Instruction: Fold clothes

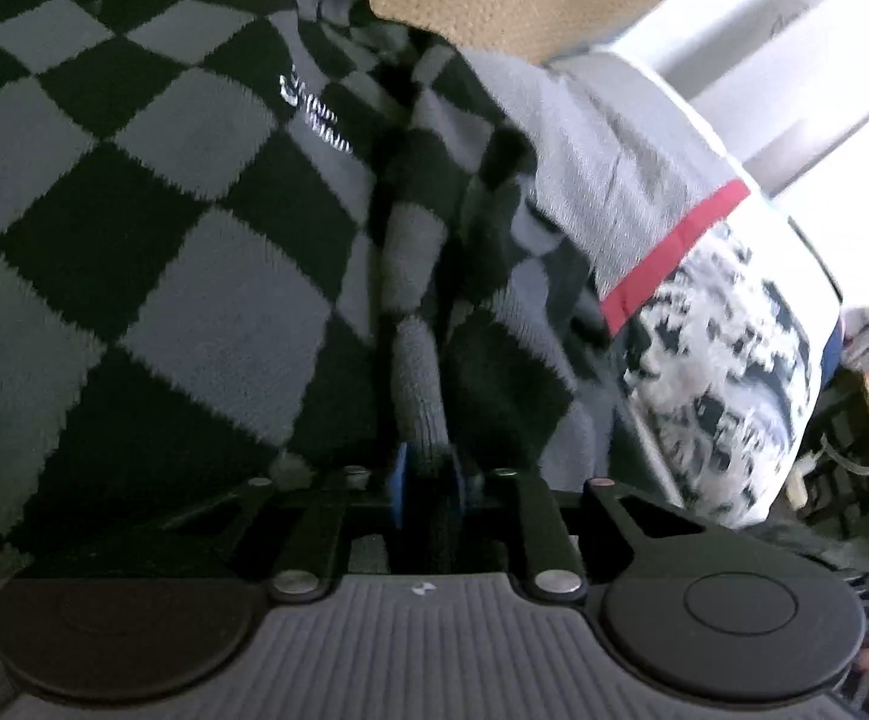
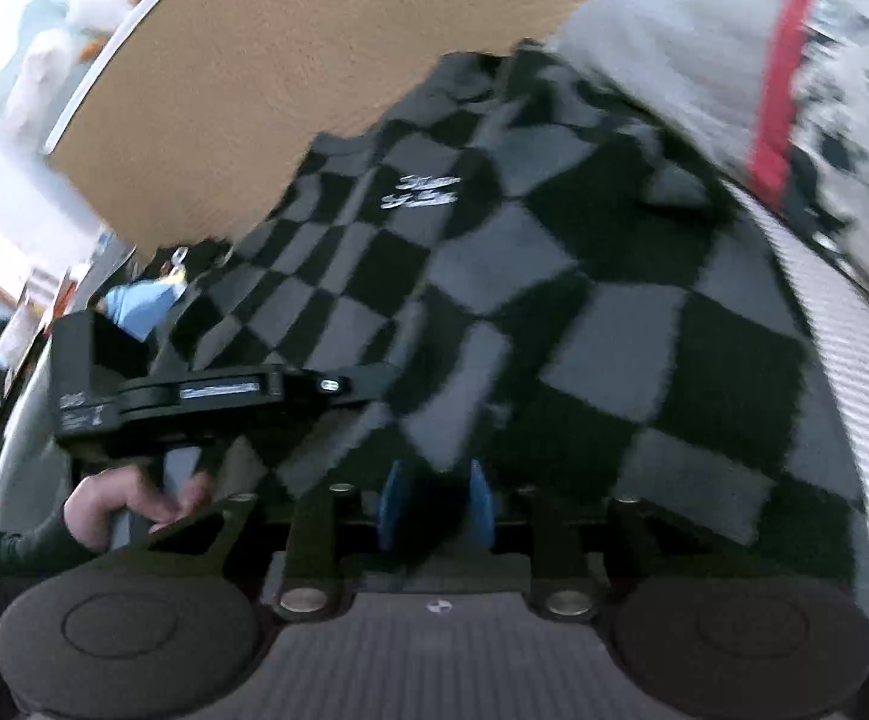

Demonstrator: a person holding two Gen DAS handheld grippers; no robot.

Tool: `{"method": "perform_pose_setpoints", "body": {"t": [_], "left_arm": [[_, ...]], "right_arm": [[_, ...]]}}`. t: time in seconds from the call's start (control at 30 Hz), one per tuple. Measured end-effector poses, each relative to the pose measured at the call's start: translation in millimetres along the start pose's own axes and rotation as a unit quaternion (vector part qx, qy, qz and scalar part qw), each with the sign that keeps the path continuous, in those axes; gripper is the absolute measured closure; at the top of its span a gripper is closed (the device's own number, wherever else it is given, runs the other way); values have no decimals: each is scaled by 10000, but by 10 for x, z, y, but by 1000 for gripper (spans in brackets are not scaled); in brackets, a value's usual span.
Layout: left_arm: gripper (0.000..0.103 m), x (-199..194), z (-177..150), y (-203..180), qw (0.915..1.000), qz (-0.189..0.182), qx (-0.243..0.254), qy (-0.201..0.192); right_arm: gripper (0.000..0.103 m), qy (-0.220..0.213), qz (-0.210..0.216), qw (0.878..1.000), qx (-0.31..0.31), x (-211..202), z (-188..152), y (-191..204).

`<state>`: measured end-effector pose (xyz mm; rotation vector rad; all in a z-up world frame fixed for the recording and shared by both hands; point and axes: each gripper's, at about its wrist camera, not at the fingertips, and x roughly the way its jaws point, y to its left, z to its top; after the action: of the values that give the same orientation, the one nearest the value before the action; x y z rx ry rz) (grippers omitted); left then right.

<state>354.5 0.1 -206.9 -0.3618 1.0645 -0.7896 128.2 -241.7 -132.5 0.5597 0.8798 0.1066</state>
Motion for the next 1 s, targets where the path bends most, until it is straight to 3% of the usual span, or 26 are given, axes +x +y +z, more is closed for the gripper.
{"method": "perform_pose_setpoints", "body": {"t": [0.1,0.23,0.33,0.6,0.63,0.73,1.0], "left_arm": [[80,14,-23,-46,9996,58,269,115],[83,29,-14,-79,9987,24,477,157],[90,48,-4,-72,9981,49,573,204],[95,51,-1,-134,9965,155,797,212],[95,39,-9,-151,9958,207,867,186],[95,5,-33,-200,9939,332,1048,100],[95,-152,-33,-177,9942,449,967,-143]], "right_arm": [[72,87,-28,9999,-99,149,19,179],[70,203,-65,9995,-230,347,44,418],[70,192,-333,9987,-328,515,69,537],[68,322,-991,9898,-967,997,88,954],[72,265,-1044,9889,-1024,1023,72,972],[96,77,-1116,9908,-768,1059,64,926],[97,-144,-1087,9936,-256,987,148,845]]}}
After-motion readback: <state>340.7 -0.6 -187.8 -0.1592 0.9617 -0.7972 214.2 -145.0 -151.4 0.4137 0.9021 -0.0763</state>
